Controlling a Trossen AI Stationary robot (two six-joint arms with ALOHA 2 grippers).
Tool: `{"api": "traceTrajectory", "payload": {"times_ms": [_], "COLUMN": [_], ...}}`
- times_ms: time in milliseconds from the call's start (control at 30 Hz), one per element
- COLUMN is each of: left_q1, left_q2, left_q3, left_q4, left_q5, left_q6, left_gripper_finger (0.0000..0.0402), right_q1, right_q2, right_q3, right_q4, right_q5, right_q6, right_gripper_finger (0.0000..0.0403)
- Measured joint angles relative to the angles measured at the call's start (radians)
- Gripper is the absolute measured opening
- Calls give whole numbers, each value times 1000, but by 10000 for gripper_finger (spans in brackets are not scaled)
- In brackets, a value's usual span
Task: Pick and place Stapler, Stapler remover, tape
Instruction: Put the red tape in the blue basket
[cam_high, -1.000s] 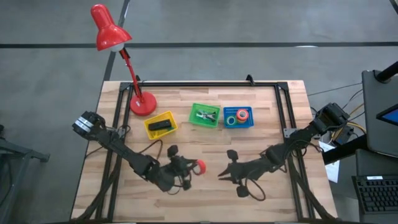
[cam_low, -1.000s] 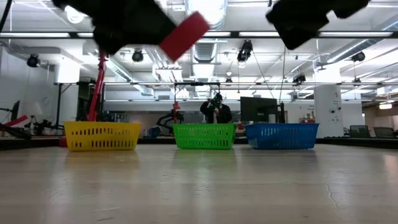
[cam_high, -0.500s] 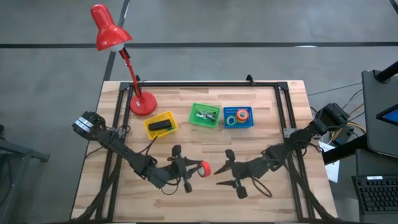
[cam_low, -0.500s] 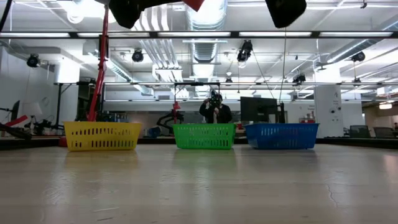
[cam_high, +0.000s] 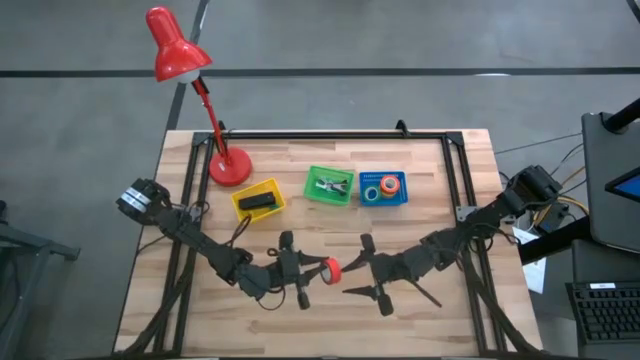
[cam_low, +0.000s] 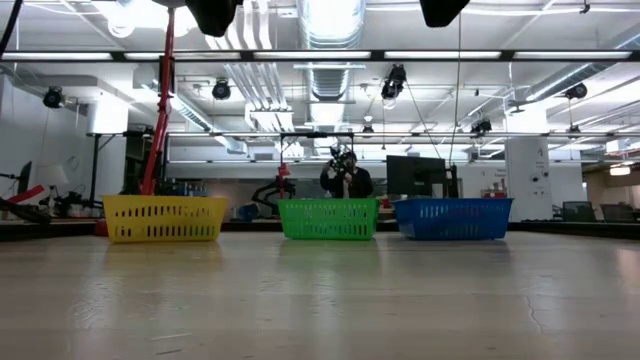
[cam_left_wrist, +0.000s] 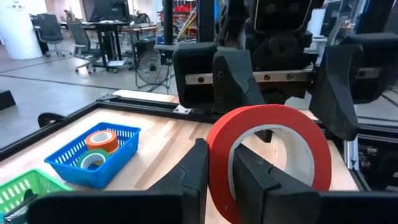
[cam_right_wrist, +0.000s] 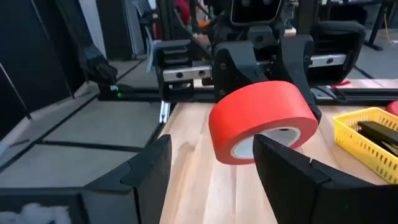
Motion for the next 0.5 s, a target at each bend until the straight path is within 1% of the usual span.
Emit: {"api": "traceTrajectory", "payload": {"times_ms": [367,500], "left_q1": [28,37], "left_q2": [0,0], "left_q3": [0,0], "left_q4": [57,60], "left_q5": [23,25], "left_q6": [44,44], "left_gripper_finger": [55,55], "right_q1": [-27,-29], "right_q2": [0,0], "right_q3": [1,1], "right_q4": [27,32], "right_q5": [-3,-3], "right_q6": [56,55], "right_gripper_finger": [219,210]}}
